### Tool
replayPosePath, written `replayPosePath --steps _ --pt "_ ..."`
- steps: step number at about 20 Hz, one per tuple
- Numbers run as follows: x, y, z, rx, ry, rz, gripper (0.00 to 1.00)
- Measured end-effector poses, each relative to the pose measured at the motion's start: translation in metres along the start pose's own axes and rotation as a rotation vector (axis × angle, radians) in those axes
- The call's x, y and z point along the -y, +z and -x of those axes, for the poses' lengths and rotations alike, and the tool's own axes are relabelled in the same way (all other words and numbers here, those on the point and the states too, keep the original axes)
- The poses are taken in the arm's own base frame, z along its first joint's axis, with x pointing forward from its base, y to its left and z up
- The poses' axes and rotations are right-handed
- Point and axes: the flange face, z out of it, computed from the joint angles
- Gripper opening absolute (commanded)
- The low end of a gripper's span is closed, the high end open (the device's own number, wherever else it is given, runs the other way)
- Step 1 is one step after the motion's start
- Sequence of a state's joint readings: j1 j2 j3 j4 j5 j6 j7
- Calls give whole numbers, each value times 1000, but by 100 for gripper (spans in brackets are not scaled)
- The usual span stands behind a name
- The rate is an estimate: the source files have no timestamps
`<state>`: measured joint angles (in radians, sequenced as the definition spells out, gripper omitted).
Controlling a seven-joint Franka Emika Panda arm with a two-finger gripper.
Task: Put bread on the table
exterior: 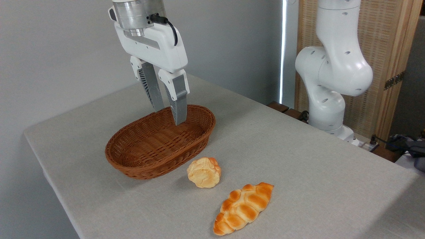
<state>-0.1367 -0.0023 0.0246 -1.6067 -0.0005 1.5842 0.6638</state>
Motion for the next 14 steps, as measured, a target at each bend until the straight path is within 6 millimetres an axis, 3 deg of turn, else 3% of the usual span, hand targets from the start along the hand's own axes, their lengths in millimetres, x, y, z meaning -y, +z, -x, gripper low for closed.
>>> replayPosePath --steps 14 --pt "2 -2 2 -2 -5 -2 100"
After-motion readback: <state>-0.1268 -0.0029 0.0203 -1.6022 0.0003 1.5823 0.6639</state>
